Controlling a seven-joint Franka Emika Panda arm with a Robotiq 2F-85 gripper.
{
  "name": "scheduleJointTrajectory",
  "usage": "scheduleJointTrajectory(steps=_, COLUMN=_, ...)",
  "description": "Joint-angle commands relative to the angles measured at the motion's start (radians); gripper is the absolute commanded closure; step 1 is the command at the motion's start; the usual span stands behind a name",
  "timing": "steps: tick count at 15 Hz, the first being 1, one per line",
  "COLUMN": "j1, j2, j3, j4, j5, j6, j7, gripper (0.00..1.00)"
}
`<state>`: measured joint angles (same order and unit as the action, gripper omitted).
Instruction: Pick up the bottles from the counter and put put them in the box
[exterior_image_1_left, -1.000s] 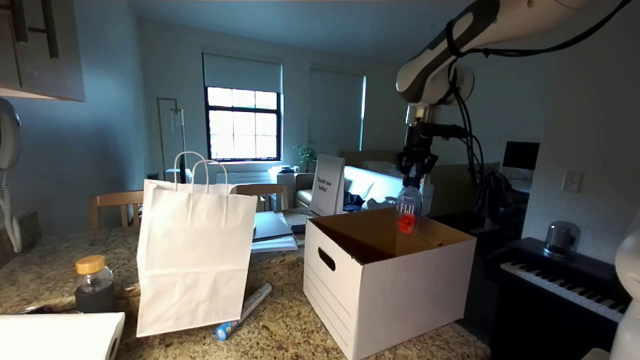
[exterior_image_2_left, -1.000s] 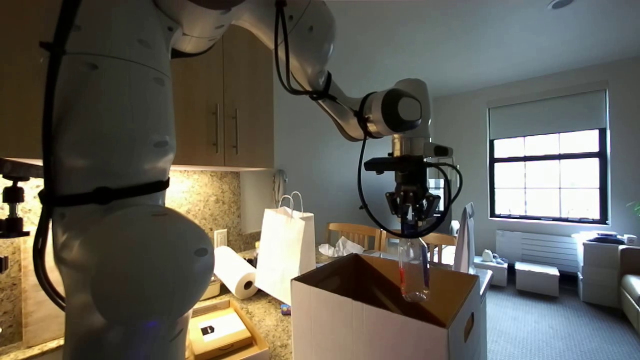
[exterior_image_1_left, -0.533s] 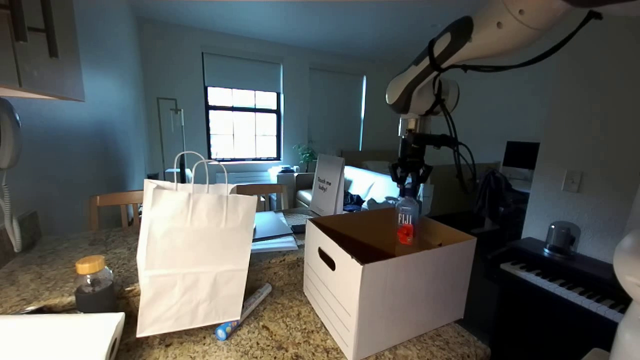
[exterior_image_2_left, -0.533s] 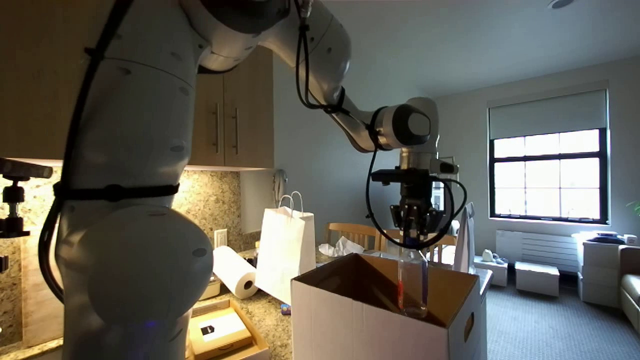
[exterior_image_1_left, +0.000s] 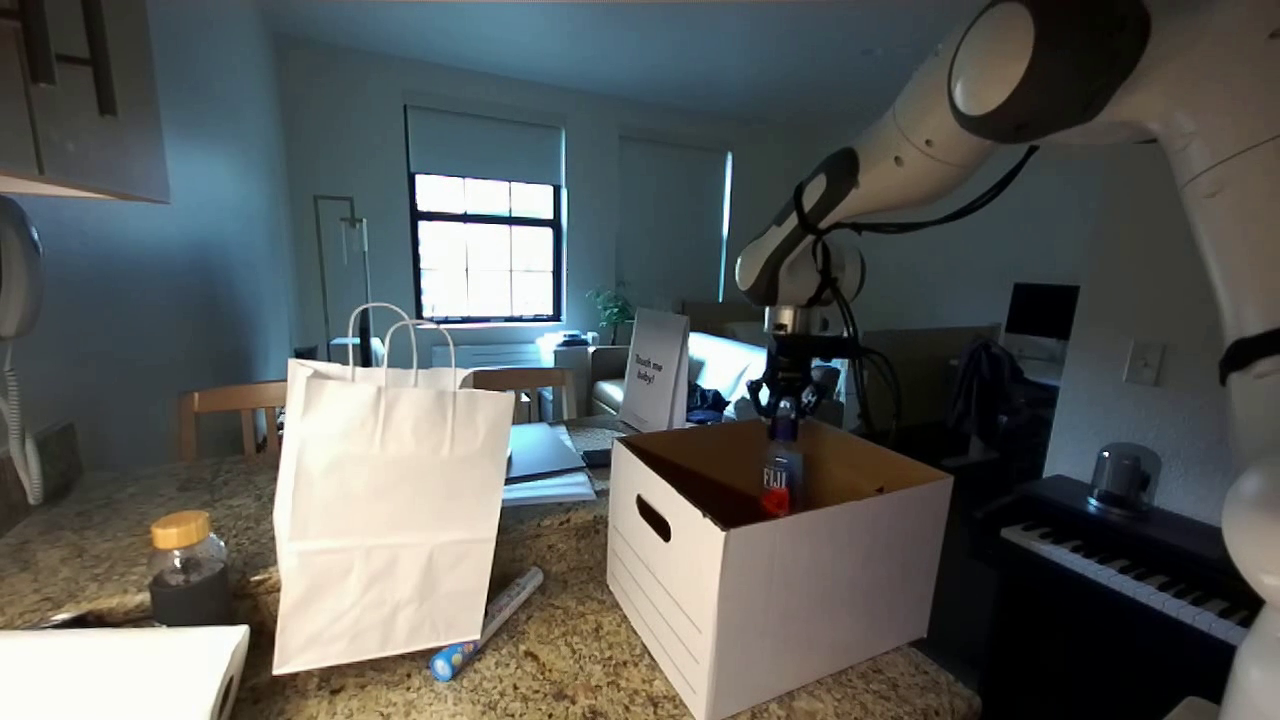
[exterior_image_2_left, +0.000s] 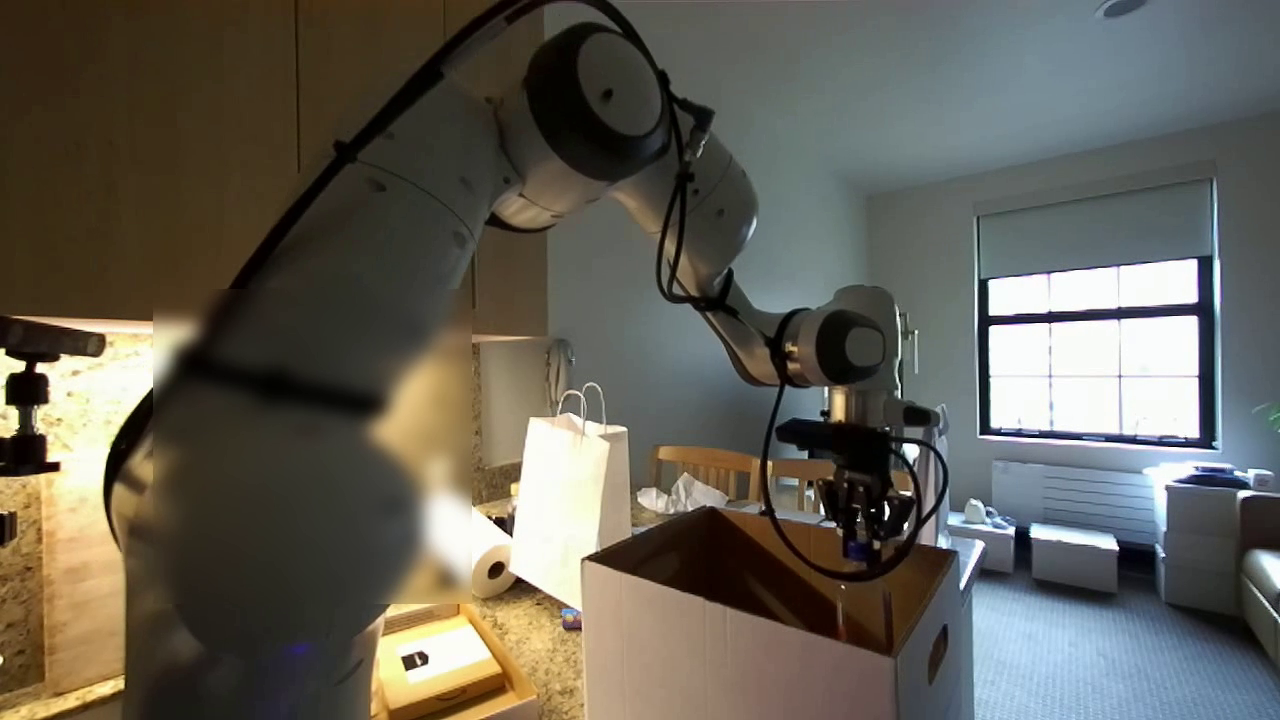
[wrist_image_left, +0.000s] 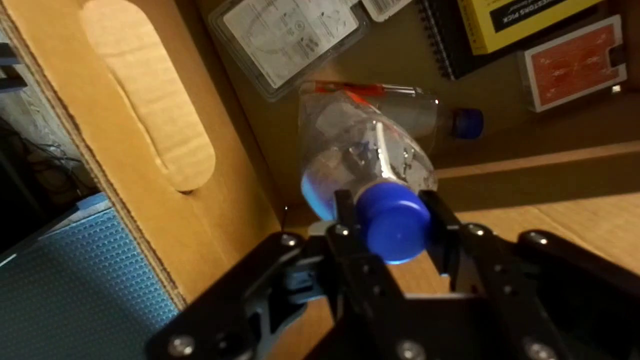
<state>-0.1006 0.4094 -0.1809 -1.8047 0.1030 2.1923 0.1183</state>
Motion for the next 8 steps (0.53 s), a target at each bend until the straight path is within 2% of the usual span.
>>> scheduleJointTrajectory(steps=1, j1=-0.016, j2=0.087, j3=0.015, j4=0.061, j5=-0.008, j6=0.012, j7=0.050, gripper=0.86)
scheduleJointTrajectory(steps=5, j1=-0.030, j2=0.119, j3=0.018, j4=0.118, j5=0.007, j6=-0.002, j7=0.058, gripper=0.86)
scheduleJointTrajectory(steps=6, j1=-0.035, j2=0.117, j3=0.020, j4=0.118, j5=0.011, j6=-0.003, j7=0.056, gripper=0.79)
scheduleJointTrajectory(steps=7, j1=-0.040, j2=0.108, j3=0.023, j4=0.110, j5=0.016, j6=0.001, j7=0.049, gripper=0.39)
scheduleJointTrajectory(steps=8, j1=-0.044, j2=0.097, j3=0.025, j4=0.101, j5=0.020, j6=0.002, j7=0.043, gripper=0.38)
